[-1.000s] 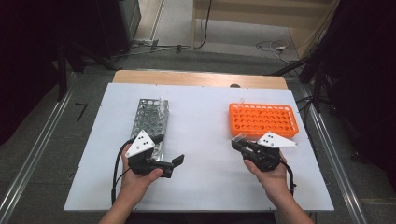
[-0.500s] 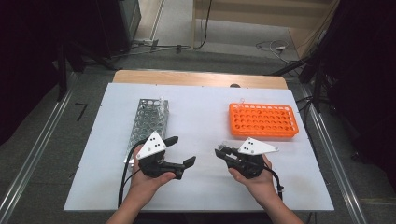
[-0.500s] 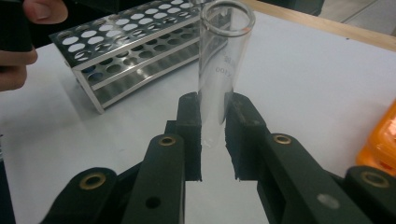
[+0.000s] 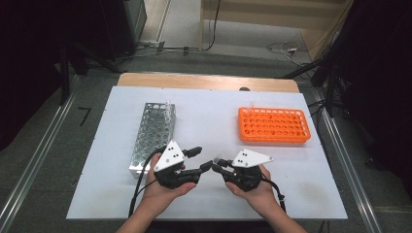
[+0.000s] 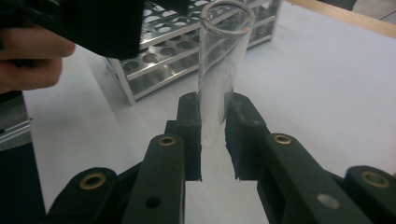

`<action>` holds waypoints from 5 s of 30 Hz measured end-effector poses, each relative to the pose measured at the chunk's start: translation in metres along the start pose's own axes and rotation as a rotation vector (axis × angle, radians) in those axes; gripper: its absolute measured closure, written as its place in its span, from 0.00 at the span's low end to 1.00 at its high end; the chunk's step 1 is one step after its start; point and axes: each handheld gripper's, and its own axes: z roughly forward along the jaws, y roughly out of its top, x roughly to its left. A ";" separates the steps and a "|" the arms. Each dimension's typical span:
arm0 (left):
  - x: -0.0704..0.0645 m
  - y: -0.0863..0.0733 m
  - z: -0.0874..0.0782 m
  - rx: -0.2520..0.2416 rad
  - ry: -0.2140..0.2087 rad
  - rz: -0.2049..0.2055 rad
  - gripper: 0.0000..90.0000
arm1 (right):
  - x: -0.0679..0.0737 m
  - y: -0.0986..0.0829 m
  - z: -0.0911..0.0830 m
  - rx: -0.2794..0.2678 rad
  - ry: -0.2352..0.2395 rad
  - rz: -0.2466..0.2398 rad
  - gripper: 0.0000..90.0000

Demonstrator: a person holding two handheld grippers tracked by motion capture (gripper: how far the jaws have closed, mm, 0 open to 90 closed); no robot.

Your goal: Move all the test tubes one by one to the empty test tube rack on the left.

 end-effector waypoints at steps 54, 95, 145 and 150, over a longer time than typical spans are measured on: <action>-0.001 0.001 0.001 -0.011 0.038 0.067 0.85 | 0.006 0.006 -0.003 -0.046 0.050 -0.002 0.10; 0.096 0.039 -0.040 -0.083 0.261 -0.023 0.85 | -0.070 -0.053 -0.086 -0.053 -0.108 0.102 0.00; 0.139 0.014 0.000 0.146 0.430 -0.114 0.84 | -0.080 -0.067 -0.096 -0.042 -0.131 0.126 0.00; 0.138 0.017 -0.003 0.122 0.450 -0.117 0.70 | -0.080 -0.067 -0.096 -0.042 -0.126 0.128 0.00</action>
